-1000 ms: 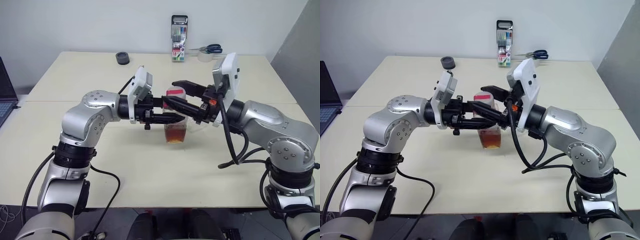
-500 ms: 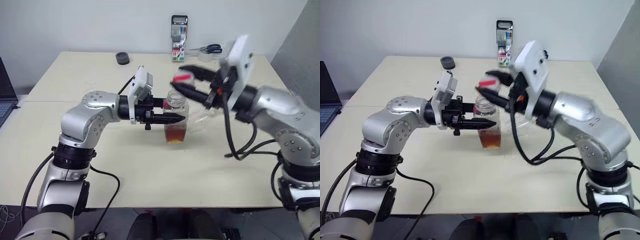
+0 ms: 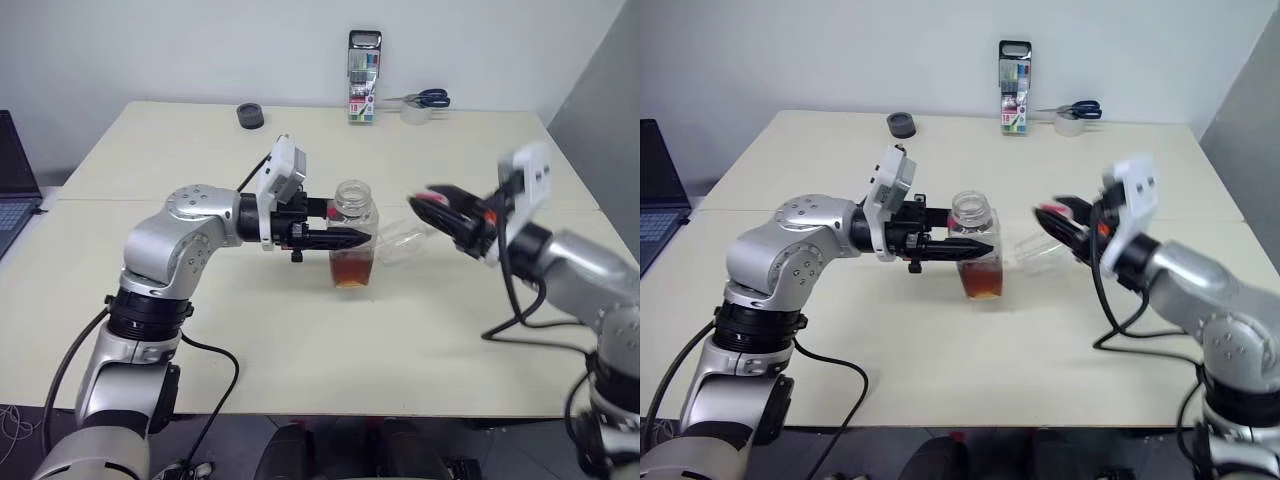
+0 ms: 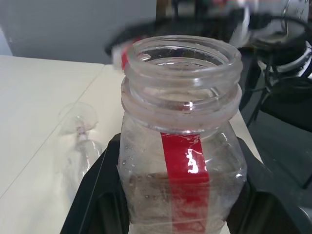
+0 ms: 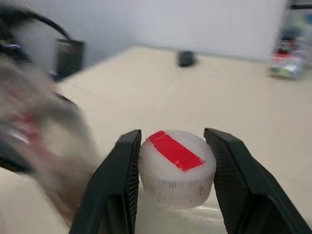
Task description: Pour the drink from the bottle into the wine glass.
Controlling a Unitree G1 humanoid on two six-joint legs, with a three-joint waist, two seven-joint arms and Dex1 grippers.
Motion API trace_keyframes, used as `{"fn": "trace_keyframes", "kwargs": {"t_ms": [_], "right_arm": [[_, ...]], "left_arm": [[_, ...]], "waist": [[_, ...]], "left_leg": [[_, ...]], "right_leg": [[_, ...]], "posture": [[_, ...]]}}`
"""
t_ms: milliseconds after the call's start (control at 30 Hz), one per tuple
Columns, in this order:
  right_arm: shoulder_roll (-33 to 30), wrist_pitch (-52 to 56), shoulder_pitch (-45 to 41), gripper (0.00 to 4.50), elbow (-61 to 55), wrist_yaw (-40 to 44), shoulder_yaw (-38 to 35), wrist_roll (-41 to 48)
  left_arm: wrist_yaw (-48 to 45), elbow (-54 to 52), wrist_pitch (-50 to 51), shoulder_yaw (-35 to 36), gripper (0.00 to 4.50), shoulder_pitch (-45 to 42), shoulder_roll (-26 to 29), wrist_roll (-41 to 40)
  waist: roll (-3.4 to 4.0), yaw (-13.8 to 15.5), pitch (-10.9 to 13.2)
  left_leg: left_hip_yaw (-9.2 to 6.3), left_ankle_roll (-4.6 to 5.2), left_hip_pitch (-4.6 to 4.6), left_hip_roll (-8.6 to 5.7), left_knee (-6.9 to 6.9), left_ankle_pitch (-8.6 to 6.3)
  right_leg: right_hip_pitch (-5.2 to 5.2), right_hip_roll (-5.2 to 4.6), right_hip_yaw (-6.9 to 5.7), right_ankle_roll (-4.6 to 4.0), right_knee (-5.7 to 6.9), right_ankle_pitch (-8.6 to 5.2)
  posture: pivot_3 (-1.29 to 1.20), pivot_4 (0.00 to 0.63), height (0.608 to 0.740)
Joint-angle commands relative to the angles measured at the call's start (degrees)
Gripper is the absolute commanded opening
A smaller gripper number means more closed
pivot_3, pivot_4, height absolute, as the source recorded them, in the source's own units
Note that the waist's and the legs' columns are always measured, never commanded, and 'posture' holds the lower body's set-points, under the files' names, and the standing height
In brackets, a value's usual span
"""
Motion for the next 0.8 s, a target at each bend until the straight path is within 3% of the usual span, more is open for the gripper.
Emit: {"fn": "trace_keyframes", "kwargs": {"t_ms": [33, 233, 433, 700, 800], "right_arm": [[1.3, -10.1, 5.1, 1.82, 4.3, -2.9, 2.3, -14.0], [7.9, -17.4, 9.8, 1.82, 14.1, -3.1, 5.7, -23.8], [13.3, -17.5, 11.3, 1.82, 17.2, -3.1, 2.6, -23.8], [12.8, -16.8, 11.5, 4.33, 14.6, -1.9, 1.6, -26.5], [12.7, -16.1, 10.8, 4.42, 12.7, -0.8, 1.7, -26.4]], "left_arm": [[1.2, -2.4, -0.2, 1.3, 2.07, -1.0, -1.1, -1.2], [1.4, -1.9, -0.2, 1.1, 2.07, -1.5, -1.9, -1.0], [1.2, -2.0, -0.3, 1.1, 2.07, -1.4, -1.8, -1.0], [1.4, -2.3, -0.7, 1.1, 2.07, -0.9, -1.7, -0.8], [1.6, -2.5, -0.6, 1.1, 2.07, -0.9, -1.8, -0.8]], "waist": [[0.0, -0.1, 0.0], [0.03, -0.6, 0.0], [0.03, -0.3, 0.0], [0.04, -0.4, 0.0], [0.04, -0.3, 0.0]], "left_leg": [[0.03, 0.0, 0.03, 0.0, 0.01, 0.0], [0.08, -0.18, 0.16, 0.14, -0.03, 0.1], [0.06, -0.2, 0.12, 0.12, -0.01, 0.11], [0.06, -0.2, 0.14, 0.11, -0.02, 0.11], [0.06, -0.2, 0.13, 0.1, -0.01, 0.11]], "right_leg": [[0.0, 0.01, 0.03, 0.0, 0.03, 0.0], [-0.03, 0.24, 0.18, -0.01, 0.12, 0.0], [-0.03, 0.21, 0.16, -0.01, 0.09, 0.0], [-0.03, 0.21, 0.16, -0.01, 0.1, 0.0], [-0.02, 0.2, 0.17, -0.01, 0.1, 0.0]], "posture": [[0.0, 0.15, 0.74], [0.0, 0.15, 0.74], [0.0, 0.15, 0.74], [0.0, 0.15, 0.74], [0.0, 0.15, 0.74]]}}
